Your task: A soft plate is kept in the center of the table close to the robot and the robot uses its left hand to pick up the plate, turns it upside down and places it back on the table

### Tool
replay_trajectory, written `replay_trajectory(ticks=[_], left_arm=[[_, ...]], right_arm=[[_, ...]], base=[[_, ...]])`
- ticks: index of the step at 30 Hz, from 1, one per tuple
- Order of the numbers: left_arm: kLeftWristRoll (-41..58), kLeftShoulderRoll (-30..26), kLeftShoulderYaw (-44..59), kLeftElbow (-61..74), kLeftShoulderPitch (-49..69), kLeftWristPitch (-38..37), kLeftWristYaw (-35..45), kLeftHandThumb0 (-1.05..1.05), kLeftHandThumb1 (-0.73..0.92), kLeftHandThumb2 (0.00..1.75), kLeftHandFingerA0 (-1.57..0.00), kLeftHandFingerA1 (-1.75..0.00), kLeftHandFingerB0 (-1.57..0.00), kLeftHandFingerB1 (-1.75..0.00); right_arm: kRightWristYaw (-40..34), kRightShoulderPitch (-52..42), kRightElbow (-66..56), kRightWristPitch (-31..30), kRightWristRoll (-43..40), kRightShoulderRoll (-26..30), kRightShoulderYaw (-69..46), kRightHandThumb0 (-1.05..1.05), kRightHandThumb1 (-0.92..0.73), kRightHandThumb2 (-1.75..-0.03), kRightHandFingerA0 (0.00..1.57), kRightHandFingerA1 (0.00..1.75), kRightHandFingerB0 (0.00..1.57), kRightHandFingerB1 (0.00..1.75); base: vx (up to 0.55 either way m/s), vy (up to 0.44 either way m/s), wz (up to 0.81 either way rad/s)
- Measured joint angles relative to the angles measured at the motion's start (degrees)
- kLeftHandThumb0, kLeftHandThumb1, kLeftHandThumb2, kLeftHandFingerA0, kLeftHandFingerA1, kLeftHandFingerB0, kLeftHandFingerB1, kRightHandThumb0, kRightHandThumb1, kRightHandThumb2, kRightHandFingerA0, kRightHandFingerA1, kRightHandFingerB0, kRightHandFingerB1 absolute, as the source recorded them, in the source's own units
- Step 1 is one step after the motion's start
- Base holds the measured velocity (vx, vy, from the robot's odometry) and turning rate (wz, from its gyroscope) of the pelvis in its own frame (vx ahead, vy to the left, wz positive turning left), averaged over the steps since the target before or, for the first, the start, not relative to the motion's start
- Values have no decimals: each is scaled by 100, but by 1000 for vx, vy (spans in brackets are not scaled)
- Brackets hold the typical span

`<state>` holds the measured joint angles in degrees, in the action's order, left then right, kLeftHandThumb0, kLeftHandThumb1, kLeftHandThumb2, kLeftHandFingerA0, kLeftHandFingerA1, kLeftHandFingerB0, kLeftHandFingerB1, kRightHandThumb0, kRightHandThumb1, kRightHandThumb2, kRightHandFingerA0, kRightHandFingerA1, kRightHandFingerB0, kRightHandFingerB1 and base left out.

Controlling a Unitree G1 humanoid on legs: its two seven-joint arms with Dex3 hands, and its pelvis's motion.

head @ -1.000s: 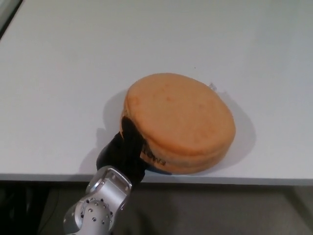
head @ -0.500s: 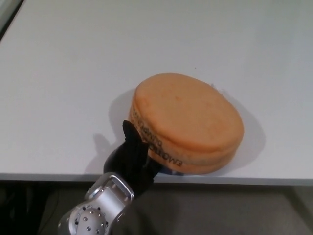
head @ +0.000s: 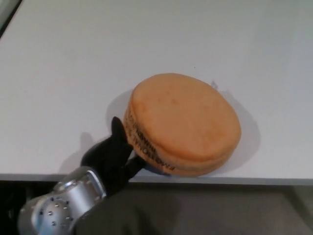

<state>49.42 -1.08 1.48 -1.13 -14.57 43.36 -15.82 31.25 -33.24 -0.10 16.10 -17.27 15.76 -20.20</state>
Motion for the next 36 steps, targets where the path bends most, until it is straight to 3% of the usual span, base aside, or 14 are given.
replay_trajectory(ticks=[1, 2, 4, 6, 7, 8, 10, 11, 18, 19, 30, 31, 32, 36], left_arm=[[6, -91, 30, 83, 31, 87, 7, -103, 78, 107, 0, -18, 0, 0], [13, -169, 70, 156, 66, 176, 22, -103, 78, 108, 0, -17, 0, 0], [20, -375, 78, 303, 120, 367, 110, -103, 78, 108, 0, -16, 0, 0], [30, -511, 84, 414, 159, 512, 182, -103, 77, 109, 0, -14, 0, 0], [35, -566, 88, 478, 178, 591, 209, -103, 77, 109, 0, -15, 0, 0], [40, -611, 98, 536, 191, 674, 233, -103, 78, 110, 0, -17, 0, 0], [40, -679, 103, 630, 196, 825, 281, -101, 75, 109, 0, -17, 0, 0], [34, -750, 73, 708, 198, 901, 310, -105, 92, 71, 0, 0, 0, 0], [-21, -1237, -26, 1333, 234, 1222, 580, -105, 92, 67, 0, 0, 0, 0], [-32, -1271, -27, 1373, 242, 1230, 614, -105, 73, 113, 0, -16, 0, 0], [-489, -2485, -747, 2442, 596, 1282, 1117, -105, 74, 115, 0, -19, 0, 0], [-573, -2667, -867, 2503, 595, 1277, 1197, -105, 89, 67, 0, 0, 0, 0], [-651, -2814, -963, 2549, 595, 1270, 1275, -105, 71, 118, 0, -16, 0, 0], [-1061, -3358, -1215, 3111, 860, 1150, 1366, -105, 72, 118, 0, -14, 0, 0]], right_arm=[[1, 2, 0, -6, -1, 0, 3, -67, -84, -66, 51, 39, 24, 29], [4, 0, 0, -11, -4, 0, 4, -71, -69, -100, 44, 53, 17, 44], [10, -5, -4, -35, -10, 0, 9, -68, -84, -66, 52, 39, 24, 29], [12, -8, -7, -57, -11, 0, 20, -69, -85, -67, 52, 39, 24, 29], [13, -11, -10, -65, -11, 0, 27, -72, -70, -101, 44, 53, 18, 44], [12, -14, -18, -71, -11, 0, 35, -68, -84, -66, 51, 39, 25, 29], [12, -10, -30, -83, -11, 0, 47, -67, -84, -66, 51, 39, 25, 29], [12, -7, -33, -88, -11, 0, 52, -67, -84, -66, 52, 39, 25, 29], [26, 14, -31, -130, -24, 2, 70, -67, -85, -66, 52, 40, 26, 29], [26, 15, -31, -130, -24, 2, 72, -67, -85, -66, 51, 39, 25, 29], [28, 39, -40, -148, -21, 16, 92, -67, -85, -67, 51, 38, 26, 30], [28, 38, -45, -156, -21, 19, 94, -67, -85, -67, 53, 39, 25, 29], [28, 38, -48, -164, -20, 23, 94, -73, -70, -101, 44, 53, 19, 45], [28, 55, -44, -164, -20, 28, 96, -69, -84, -66, 53, 39, 26, 29]], base=[[0, 0, 0], [0, 0, 0], [0, 0, 0], [0, 0, 0], [0, 0, 0], [0, 0, 0], [0, 0, 0], [0, 0, 0], [0, 0, 0], [0, 0, 0], [0, 0, 0], [0, 0, 0], [0, 0, 0], [0, 0, 0]])
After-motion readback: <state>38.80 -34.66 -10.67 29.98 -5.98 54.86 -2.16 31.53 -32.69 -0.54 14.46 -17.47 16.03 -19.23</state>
